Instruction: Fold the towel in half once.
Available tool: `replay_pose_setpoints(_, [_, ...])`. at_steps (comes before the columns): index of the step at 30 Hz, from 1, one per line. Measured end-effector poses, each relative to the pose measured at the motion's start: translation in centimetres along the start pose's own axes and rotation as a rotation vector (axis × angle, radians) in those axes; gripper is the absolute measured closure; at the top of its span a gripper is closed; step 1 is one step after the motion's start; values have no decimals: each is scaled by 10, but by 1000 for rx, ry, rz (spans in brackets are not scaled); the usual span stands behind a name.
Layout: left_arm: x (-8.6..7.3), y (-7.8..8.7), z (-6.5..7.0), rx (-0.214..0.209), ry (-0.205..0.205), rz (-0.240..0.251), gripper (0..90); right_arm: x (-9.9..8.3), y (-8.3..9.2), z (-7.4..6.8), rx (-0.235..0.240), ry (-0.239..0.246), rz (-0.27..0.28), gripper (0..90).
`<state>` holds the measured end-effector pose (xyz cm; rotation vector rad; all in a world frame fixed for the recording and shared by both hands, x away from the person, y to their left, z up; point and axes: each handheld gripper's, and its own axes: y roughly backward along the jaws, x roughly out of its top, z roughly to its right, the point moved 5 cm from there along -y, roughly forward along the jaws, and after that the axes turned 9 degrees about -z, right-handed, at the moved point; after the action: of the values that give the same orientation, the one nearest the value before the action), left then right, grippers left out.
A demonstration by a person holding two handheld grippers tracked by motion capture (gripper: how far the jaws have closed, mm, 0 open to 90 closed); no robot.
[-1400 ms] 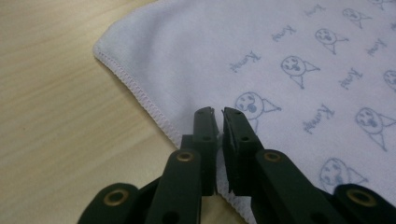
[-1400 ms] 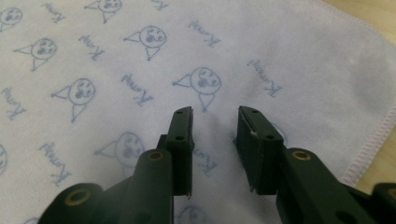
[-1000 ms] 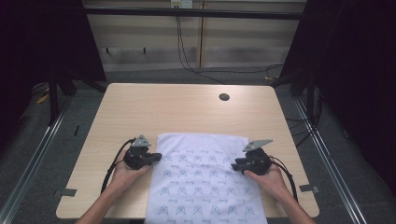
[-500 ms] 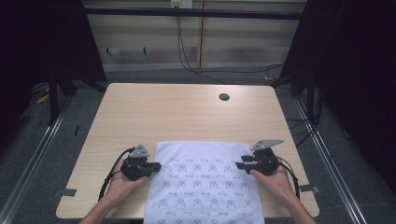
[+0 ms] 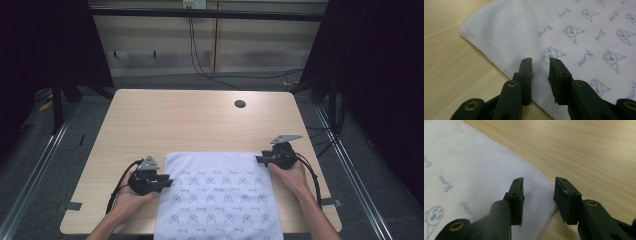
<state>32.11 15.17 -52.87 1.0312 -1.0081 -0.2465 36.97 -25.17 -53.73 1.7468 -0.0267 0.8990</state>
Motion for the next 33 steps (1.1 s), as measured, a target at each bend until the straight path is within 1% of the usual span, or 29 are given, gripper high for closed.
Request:
replay_pose_setpoints(1, [3, 2, -1, -4, -13, 6, 684, 1, 1, 1, -8, -7, 9, 549])
replay_pose_setpoints(2, [6, 3, -2, -9, -11, 23, 672, 2, 2, 4, -29, -11, 8, 537])
replay_pose_setpoints(3, [9, 2, -4, -5, 8, 39, 665, 2, 1, 5, -27, -8, 9, 534])
replay_pose_setpoints(5, [13, 1, -10, 12, 14, 31, 653, 0, -2, 6, -18, -6, -8, 530])
replay_pose_setpoints(6, [16, 0, -13, 24, 15, 33, 641, 0, -2, 6, -25, 2, -1, 531])
replay_pose_setpoints(7, [16, 0, -13, 24, 15, 33, 633, 0, -3, 5, -24, 7, 2, 547])
replay_pose_setpoints(8, [22, -1, -19, 39, 45, 44, 630, 0, -2, 3, -28, 18, -9, 571])
replay_pose_setpoints(9, [24, -2, -21, 45, 51, 36, 618, 0, -2, 2, -27, 24, -5, 592])
replay_pose_setpoints(10, [27, -2, -22, 44, 49, 40, 600, 0, -3, 0, -24, 22, 0, 630])
replay_pose_setpoints(11, [27, -2, -22, 44, 49, 40, 597, 0, -3, 0, -24, 22, 0, 630])
replay_pose_setpoints(12, [31, -3, -24, 55, 45, 53, 597, 0, -3, -2, -18, 28, 0, 643])
replay_pose_setpoints(13, [37, -4, -31, 80, 41, 46, 589, 0, -3, -5, -10, 34, -5, 698])
replay_pose_setpoints(14, [37, -4, -31, 80, 41, 46, 575, 0, -3, -5, -10, 34, -5, 698])
replay_pose_setpoints(15, [41, -6, -34, 85, 58, 56, 575, 0, -2, -7, 8, 35, -8, 760])
replay_pose_setpoints(17, [45, -9, -41, 81, 86, 76, 559, 0, -3, -9, 26, 43, 0, 823])
replay_pose_setpoints(18, [46, -12, -45, 89, 91, 64, 543, -1, -3, -10, 40, 38, -6, 839])
replay_pose_setpoints(19, [46, -14, -48, 112, 108, 66, 523, -1, -3, -11, 42, 38, -7, 844])
replay_pose_setpoints(20, [46, -16, -50, 115, 112, 70, 508, 0, -3, -10, 53, 29, -3, 846])
replay_pose_setpoints(21, [45, -17, -50, 109, 114, 78, 502, -1, -3, -9, 62, 22, -3, 849])
replay_pose_setpoints(22, [44, -18, -50, 133, 109, 68, 493, -1, -3, -8, 70, 12, 3, 851])
replay_pose_setpoints(23, [43, -19, -50, 135, 107, 68, 477, -1, -3, -8, 78, 5, 1, 853])
replay_pose_setpoints(24, [43, -19, -52, 126, 110, 63, 459, -1, -2, -7, 82, 4, 1, 854])
replay_pose_setpoints(26, [41, -22, -56, 154, 104, 45, 454, -1, -2, -7, 81, -2, 0, 854])
replay_pose_setpoints(27, [41, -22, -56, 154, 104, 45, 449, -1, -2, -7, 82, 0, 1, 853])
replay_pose_setpoints(28, [40, -23, -58, 163, 115, 45, 449, -1, -2, -7, 82, 0, 1, 853])
replay_pose_setpoints(29, [39, -22, -60, 163, 118, 38, 449, -1, -2, -8, 78, -2, -1, 853])
replay_pose_setpoints(30, [37, -20, -65, 158, 136, 54, 449, -1, -1, -8, 71, -2, 0, 853])
replay_pose_setpoints(32, [36, -20, -65, 148, 147, 64, 454, -1, -1, -9, 72, 1, 2, 852])
replay_pose_setpoints(33, [36, -20, -66, 152, 136, 56, 456, 0, -1, -9, 78, 1, 8, 852])
